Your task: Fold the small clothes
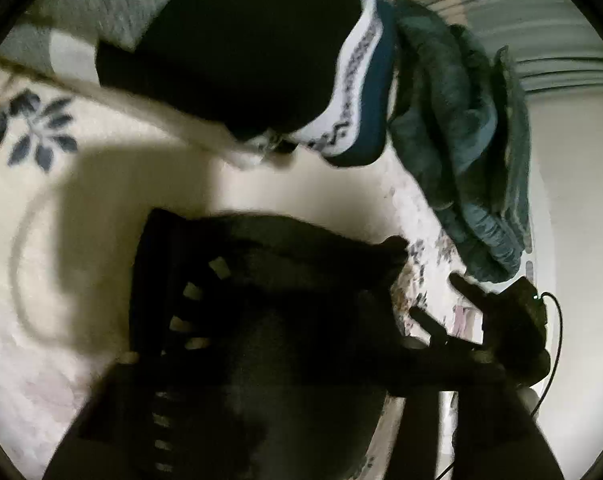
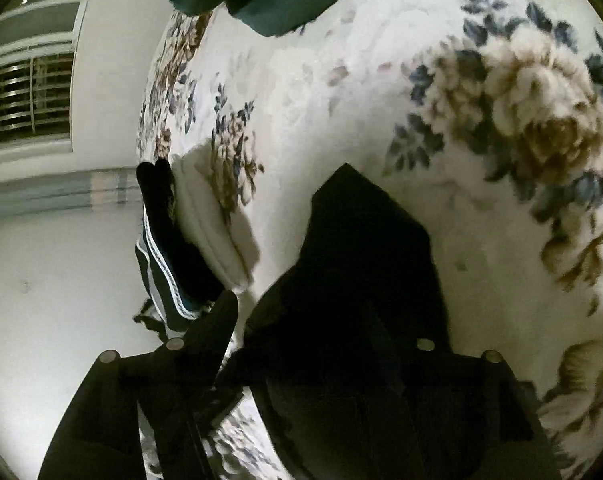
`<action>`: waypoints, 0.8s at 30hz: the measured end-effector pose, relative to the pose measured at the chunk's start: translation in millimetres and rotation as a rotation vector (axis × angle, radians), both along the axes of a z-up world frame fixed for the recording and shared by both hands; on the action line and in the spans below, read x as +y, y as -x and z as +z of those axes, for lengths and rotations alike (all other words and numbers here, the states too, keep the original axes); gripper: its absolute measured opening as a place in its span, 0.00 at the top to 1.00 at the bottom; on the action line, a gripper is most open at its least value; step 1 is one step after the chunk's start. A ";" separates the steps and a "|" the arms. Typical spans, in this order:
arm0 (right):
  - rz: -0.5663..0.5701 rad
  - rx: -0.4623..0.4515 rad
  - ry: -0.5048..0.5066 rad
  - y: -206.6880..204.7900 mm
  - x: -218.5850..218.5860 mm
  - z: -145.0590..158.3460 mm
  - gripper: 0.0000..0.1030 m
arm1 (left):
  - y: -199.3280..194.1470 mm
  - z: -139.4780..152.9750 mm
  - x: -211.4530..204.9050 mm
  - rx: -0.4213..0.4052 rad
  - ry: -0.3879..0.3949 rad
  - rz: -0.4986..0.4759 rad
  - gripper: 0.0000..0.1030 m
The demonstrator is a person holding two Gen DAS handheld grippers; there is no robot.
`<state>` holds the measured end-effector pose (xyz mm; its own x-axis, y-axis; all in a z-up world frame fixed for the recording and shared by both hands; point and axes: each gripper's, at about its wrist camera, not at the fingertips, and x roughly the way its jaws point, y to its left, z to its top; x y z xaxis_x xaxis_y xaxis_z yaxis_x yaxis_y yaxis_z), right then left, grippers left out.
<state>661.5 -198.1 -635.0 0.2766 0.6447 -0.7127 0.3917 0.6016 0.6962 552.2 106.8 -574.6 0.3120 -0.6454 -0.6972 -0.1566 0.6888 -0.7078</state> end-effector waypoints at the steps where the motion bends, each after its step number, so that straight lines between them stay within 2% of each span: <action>1: 0.025 -0.004 0.019 4.2 0.9 3.4 0.35 | 4.7 4.6 3.8 -0.010 0.007 0.013 0.39; 6: 0.149 -0.019 0.098 31.2 -1.9 15.9 0.32 | 29.7 33.1 24.8 -0.073 -0.019 0.087 0.39; 9: 0.232 -0.004 0.127 48.3 -11.4 19.1 0.28 | 69.8 50.6 29.4 -0.098 -0.071 0.120 0.39; 12: 0.295 0.032 0.141 61.7 -28.2 17.2 0.17 | 122.2 54.6 27.3 -0.088 -0.074 0.169 0.39; 14: 0.334 0.055 0.141 64.9 -38.3 13.0 0.06 | 162.6 45.0 18.9 -0.050 -0.045 0.218 0.36; 16: 0.381 0.085 0.142 62.3 -48.0 3.4 0.00 | 194.8 23.0 5.6 0.003 0.039 0.263 0.27; 20: 0.462 0.116 0.118 37.0 -52.9 -25.1 0.00 | 234.2 -27.0 -25.8 0.093 0.194 0.382 0.24; 24: 0.535 0.101 0.055 0.4 -34.3 -54.4 0.00 | 236.0 -66.3 -47.7 0.107 0.238 0.495 0.24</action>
